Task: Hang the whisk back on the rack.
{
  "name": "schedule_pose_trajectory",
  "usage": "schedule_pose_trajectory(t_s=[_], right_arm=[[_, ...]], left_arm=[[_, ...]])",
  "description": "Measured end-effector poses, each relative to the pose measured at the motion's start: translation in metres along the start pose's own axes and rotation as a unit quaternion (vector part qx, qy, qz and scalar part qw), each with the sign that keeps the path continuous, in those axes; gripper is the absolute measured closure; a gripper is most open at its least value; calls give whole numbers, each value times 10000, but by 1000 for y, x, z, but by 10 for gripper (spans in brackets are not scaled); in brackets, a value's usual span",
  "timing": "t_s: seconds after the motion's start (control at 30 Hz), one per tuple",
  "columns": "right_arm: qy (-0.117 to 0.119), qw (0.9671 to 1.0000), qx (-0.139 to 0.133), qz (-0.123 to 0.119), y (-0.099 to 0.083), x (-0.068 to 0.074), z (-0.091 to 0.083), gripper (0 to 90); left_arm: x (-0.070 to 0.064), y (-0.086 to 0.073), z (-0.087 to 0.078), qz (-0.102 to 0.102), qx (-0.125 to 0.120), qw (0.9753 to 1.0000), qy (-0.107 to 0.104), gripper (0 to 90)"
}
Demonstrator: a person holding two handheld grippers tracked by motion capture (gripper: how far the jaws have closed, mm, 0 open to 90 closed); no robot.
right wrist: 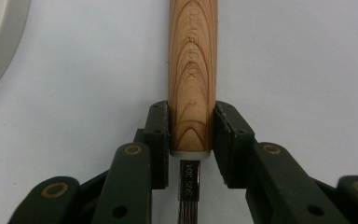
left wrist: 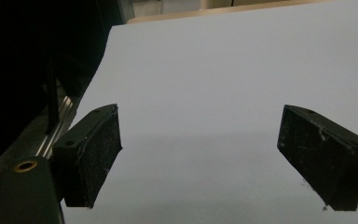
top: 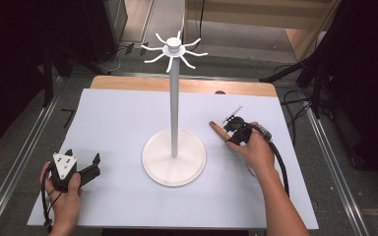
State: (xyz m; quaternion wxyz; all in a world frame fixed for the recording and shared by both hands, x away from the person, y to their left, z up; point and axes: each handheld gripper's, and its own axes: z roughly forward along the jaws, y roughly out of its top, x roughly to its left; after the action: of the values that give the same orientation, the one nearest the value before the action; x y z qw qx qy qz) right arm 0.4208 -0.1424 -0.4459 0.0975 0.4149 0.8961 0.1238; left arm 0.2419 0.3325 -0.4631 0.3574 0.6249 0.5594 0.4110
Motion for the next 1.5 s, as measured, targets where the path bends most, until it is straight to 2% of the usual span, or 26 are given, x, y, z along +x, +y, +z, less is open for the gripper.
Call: schedule_pose_trajectory(t_s=[0.3, 0.63, 0.87, 1.1, 1.23, 1.4, 1.5], right_arm=[[49, 10000, -48, -12, -3, 0, -2, 703], [-34, 9989, -473, -16, -10, 2, -19, 704], [16, 9977, -679, 44, -17, 2, -24, 705], [42, 9950, -984, 184, -26, -1, -32, 705], [7, 9932, -1145, 211, -30, -1, -35, 705], [74, 9909, -1324, 222, -35, -2, -39, 706], [138, 9878, -1528, 258, -39, -2, -44, 706]], left_arm=[[0, 0, 0, 0, 1, 10000, 2, 141], [0, 0, 0, 6, 4, 10000, 4, 141], [0, 0, 0, 11, 1, 10000, 5, 141], [-1, 0, 0, 32, 6, 10000, 11, 141], [-1, 0, 0, 34, 5, 10000, 13, 141], [-1, 0, 0, 35, 3, 10000, 16, 141], [-1, 0, 0, 35, 3, 10000, 17, 141]])
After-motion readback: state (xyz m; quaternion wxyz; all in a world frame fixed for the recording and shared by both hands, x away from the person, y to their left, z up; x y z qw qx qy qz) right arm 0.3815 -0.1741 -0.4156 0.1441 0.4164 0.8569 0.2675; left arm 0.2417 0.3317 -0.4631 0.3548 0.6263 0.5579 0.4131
